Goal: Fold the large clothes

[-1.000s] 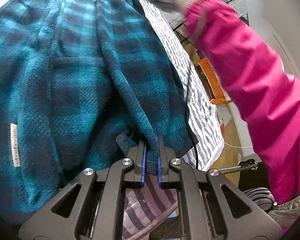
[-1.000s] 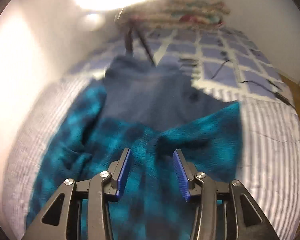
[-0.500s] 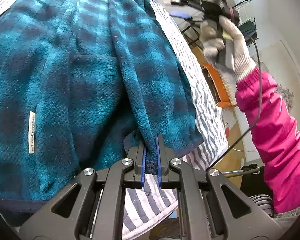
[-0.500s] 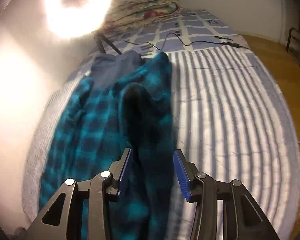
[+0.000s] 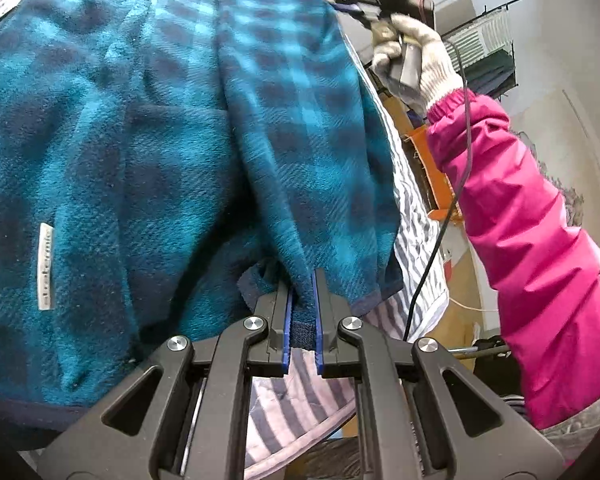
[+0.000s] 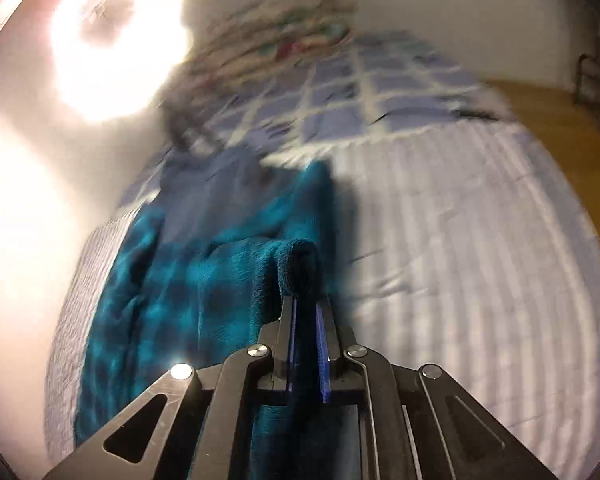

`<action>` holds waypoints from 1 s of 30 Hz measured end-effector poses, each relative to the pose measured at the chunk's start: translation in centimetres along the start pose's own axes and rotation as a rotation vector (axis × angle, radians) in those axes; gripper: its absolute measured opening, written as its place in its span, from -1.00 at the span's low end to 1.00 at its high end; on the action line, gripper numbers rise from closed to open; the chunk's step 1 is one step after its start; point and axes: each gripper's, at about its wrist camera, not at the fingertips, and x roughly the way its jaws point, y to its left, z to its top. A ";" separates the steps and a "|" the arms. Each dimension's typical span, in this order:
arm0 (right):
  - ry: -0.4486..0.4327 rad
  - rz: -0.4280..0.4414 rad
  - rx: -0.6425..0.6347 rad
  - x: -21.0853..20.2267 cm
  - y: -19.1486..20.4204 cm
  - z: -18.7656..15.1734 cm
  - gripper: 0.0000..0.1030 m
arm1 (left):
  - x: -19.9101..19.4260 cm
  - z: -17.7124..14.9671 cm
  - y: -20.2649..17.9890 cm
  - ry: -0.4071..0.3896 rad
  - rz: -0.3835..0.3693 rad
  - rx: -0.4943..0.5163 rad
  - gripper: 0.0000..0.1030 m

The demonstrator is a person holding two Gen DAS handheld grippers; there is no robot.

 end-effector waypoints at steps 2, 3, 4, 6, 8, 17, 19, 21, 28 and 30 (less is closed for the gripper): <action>-0.014 -0.076 0.023 -0.1 -2.3 0.1 -0.88 | 0.4 0.2 0.0 0.002 -0.005 -0.005 -0.88; 0.011 -0.090 0.044 0.8 -3.4 -0.2 -0.88 | 0.7 0.3 0.1 0.005 -0.001 -0.010 -0.88; 0.040 -0.125 0.048 1.8 -4.0 -0.6 -0.87 | 0.9 0.3 0.2 0.009 0.003 -0.013 -0.88; 0.118 -0.188 0.038 4.1 -4.7 -1.5 -0.82 | 1.0 0.1 0.2 0.012 0.007 -0.018 -0.88; 0.110 -0.209 0.046 4.0 -4.9 -2.2 -0.47 | 1.0 0.2 -0.1 0.010 0.011 -0.010 -0.88; 0.090 0.042 0.108 -7.7 -3.0 -8.1 -0.25 | 0.2 -0.3 0.4 0.000 0.004 -0.024 -0.88; 0.152 0.120 0.069 -9.8 -1.1 -12.2 -0.22 | 0.1 -0.5 0.5 0.002 0.004 -0.043 -0.88; 0.209 0.193 0.042 -11.3 0.3 -15.8 -0.04 | 0.0 -0.7 0.5 -0.003 0.010 -0.046 -0.85; 0.364 0.288 0.012 -10.7 3.2 -25.7 0.15 | -0.4 -0.2 1.0 -0.011 -0.012 -0.102 -0.50; 0.380 0.347 0.058 -9.9 3.0 -26.8 -0.25 | -0.4 -0.2 1.0 -0.021 -0.011 -0.105 -0.50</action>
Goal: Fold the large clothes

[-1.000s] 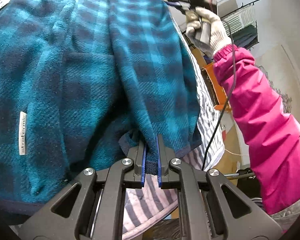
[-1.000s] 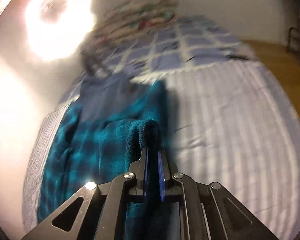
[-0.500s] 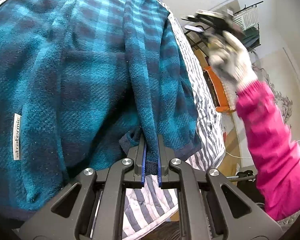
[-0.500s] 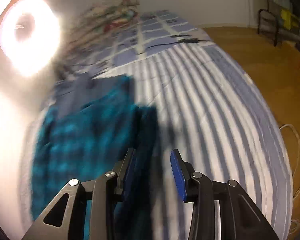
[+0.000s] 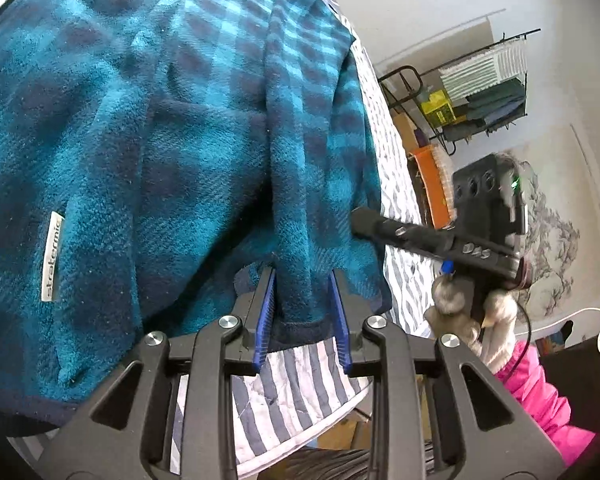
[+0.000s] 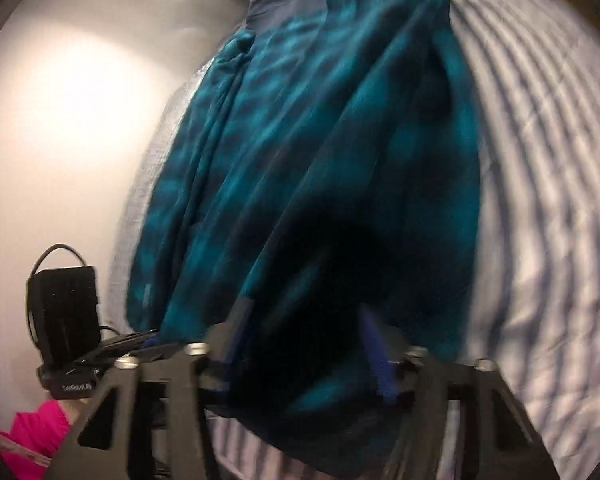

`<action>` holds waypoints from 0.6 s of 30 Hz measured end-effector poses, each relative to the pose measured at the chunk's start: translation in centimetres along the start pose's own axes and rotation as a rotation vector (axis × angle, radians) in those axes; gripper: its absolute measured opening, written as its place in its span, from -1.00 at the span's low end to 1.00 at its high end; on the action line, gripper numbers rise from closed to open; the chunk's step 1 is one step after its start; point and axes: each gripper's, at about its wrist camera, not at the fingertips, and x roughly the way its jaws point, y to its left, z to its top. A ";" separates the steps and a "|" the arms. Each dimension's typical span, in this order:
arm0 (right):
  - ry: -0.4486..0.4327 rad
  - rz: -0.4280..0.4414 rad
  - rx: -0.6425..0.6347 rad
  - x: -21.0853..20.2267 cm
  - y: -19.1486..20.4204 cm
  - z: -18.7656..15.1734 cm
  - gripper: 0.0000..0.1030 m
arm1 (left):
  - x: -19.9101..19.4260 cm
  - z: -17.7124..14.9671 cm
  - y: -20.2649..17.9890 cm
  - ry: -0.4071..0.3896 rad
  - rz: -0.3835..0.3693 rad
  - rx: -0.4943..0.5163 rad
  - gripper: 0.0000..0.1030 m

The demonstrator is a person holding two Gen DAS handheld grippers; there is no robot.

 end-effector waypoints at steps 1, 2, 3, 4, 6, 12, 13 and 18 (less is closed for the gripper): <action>0.003 0.029 0.021 0.4 -0.3 -0.2 -0.53 | 0.1 0.1 -0.1 0.001 0.001 0.004 -0.52; -0.006 0.028 0.037 0.5 -0.4 -0.2 -0.73 | 0.2 0.2 -0.1 0.003 0.004 0.004 -0.63; -0.011 0.020 0.048 0.3 -0.5 -0.2 -0.84 | 0.3 0.2 -0.2 0.008 0.002 -0.004 -0.85; -0.018 0.025 0.063 -0.2 -0.6 -0.2 -0.92 | 0.3 0.2 -0.4 0.008 -0.004 -0.013 -0.85; -0.042 0.034 0.064 -2.0 0.2 -1.2 -0.96 | 0.2 0.0 -1.3 -0.008 -0.025 -0.007 -0.85; -0.080 -0.093 0.007 -5.9 0.6 -1.7 -0.96 | 2.7 -1.2 -2.8 0.023 0.007 0.047 -0.85; -0.068 -0.112 0.019 -5.4 0.0 -1.6 -0.96 | 3.4 -1.3 -2.9 0.033 0.028 0.056 -0.85; -0.013 -0.219 0.009 -1.5 -1.5 -3.0 -0.96 | 4.1 -1.5 -3.4 0.041 0.085 0.108 -0.85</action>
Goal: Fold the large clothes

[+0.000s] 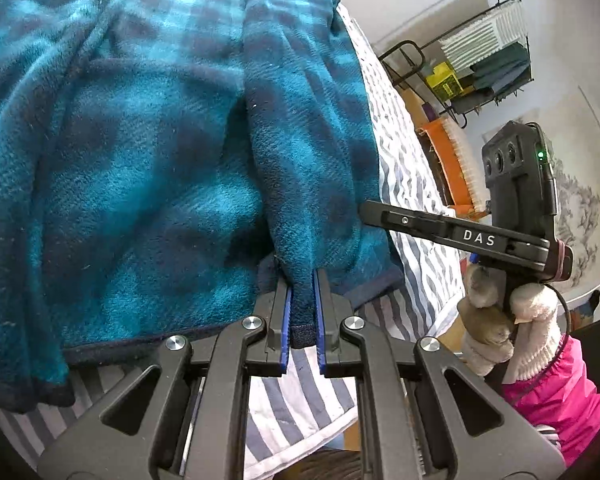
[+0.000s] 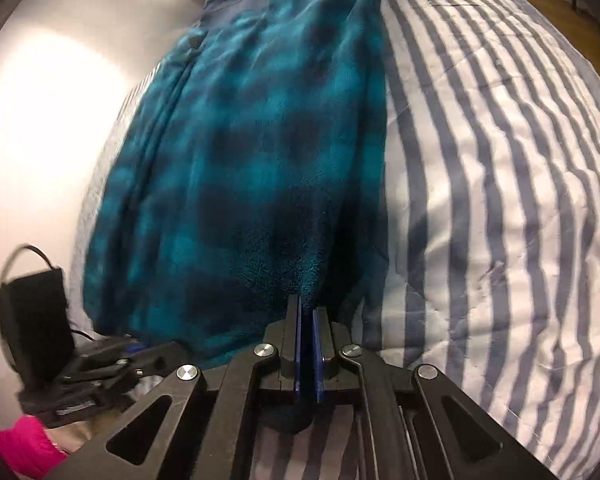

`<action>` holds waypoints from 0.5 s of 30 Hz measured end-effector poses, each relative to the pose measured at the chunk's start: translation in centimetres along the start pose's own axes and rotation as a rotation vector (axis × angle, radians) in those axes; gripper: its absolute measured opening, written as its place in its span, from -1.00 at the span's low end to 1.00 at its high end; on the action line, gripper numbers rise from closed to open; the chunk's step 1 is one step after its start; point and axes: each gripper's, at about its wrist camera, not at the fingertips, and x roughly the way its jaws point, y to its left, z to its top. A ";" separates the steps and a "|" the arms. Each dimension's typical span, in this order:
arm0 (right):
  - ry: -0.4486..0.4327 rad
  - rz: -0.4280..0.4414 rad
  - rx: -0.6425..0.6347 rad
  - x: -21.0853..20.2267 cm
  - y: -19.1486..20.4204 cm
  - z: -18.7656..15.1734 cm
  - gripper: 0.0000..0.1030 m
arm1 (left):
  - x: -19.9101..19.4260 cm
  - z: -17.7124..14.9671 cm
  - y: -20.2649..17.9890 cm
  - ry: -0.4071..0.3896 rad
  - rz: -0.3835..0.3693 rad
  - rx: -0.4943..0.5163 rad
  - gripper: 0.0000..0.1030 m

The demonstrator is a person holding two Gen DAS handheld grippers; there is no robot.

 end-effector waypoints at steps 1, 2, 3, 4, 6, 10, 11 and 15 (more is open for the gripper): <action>-0.011 -0.009 -0.020 -0.2 0.3 0.0 -0.91 | -0.3 -0.1 -0.1 0.000 0.005 0.008 -0.85; -0.022 -0.009 -0.033 -0.5 0.5 -0.1 -0.81 | -0.8 0.0 -0.4 -0.004 0.016 0.019 -0.85; -0.036 -0.009 -0.043 -1.0 0.6 -0.2 -0.75 | -1.4 -0.1 -0.6 -0.011 0.024 0.037 -0.84; -0.056 -0.005 -0.050 -1.5 0.8 -0.4 -0.39 | -2.2 -0.2 -0.8 -0.021 0.031 0.055 -0.84; -0.120 -0.015 -0.025 -3.1 0.0 -0.6 0.04 | -3.0 -0.3 -1.2 -0.043 0.041 0.075 -0.84; -0.182 0.057 0.107 -4.0 -2.9 -0.4 0.19 | -4.9 -0.5 -2.4 -0.122 0.072 0.112 -0.84; -0.182 0.079 0.133 -3.8 -3.5 -0.5 0.19 | -5.0 -0.3 -2.9 -0.138 0.078 0.123 -0.84; -0.159 0.162 0.195 -2.1 -4.5 -0.1 0.15 | -5.8 -0.1 -4.8 -0.171 0.067 0.164 -0.84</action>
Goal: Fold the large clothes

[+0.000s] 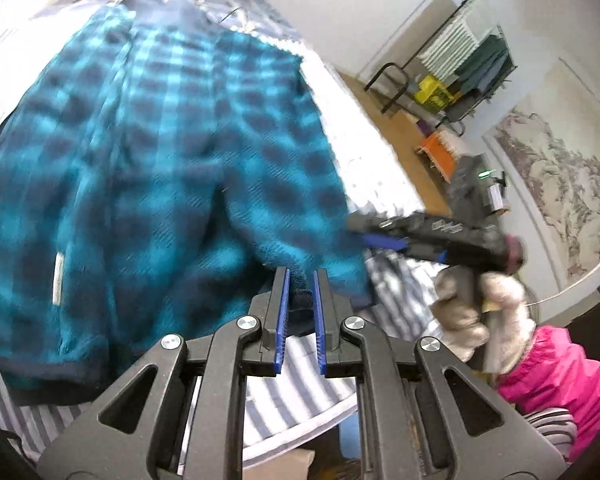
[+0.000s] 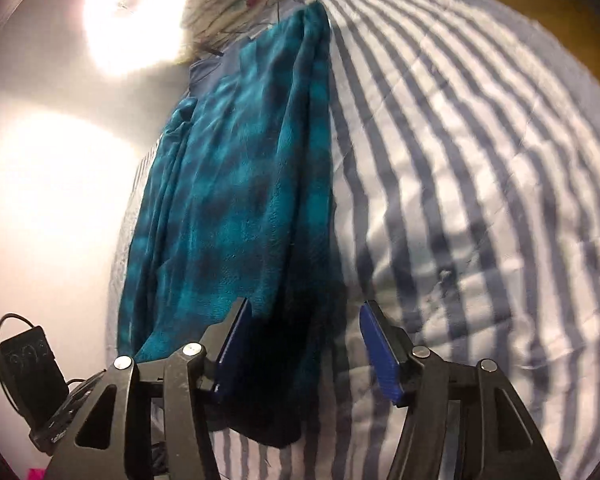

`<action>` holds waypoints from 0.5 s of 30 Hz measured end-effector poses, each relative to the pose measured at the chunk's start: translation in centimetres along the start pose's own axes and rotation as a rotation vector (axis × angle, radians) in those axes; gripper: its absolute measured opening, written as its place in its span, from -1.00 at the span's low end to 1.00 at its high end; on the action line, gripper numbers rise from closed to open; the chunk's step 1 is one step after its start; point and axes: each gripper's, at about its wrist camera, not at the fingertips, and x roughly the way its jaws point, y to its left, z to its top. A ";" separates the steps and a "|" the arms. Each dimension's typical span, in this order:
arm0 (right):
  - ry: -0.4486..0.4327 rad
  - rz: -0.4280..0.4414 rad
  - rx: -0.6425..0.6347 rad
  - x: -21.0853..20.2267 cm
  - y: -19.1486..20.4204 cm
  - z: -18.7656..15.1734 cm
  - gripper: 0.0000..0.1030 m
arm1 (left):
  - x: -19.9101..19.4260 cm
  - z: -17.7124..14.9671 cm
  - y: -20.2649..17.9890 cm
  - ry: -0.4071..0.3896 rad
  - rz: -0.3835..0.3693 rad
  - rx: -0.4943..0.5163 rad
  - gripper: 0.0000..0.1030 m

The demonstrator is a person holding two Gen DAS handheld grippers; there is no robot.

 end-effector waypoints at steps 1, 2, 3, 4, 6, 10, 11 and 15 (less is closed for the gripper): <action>0.006 0.014 -0.001 0.3 0.1 -0.2 0.15 | -0.3 0.2 -0.4 -0.010 -0.007 0.010 -0.84; 0.013 0.025 -0.004 0.9 0.4 -0.3 0.15 | -0.9 0.2 -0.9 -0.019 -0.018 0.023 -0.84; 0.019 0.026 -0.011 1.3 0.8 -0.4 0.14 | -1.6 0.2 -0.8 -0.023 -0.025 0.026 -0.84; 0.026 0.021 -0.026 1.7 1.1 -0.3 0.11 | -2.3 0.0 -0.8 -0.027 -0.040 0.023 -0.84; 0.031 0.030 -0.035 2.1 1.3 -0.3 -0.16 | -3.4 -0.4 -0.8 -0.035 -0.050 0.006 -0.84; 0.065 0.015 -0.038 2.8 0.9 -0.1 -0.56 | -3.6 0.4 -0.7 -0.071 -0.013 0.016 -0.84; 0.064 0.010 -0.036 3.0 1.0 -0.1 -0.63 | -3.1 0.7 -0.6 -0.066 0.000 0.023 -0.84; 0.059 -0.044 -0.055 2.2 1.2 -0.2 -0.75 | 2.1 1.1 0.2 0.004 0.045 0.032 -0.84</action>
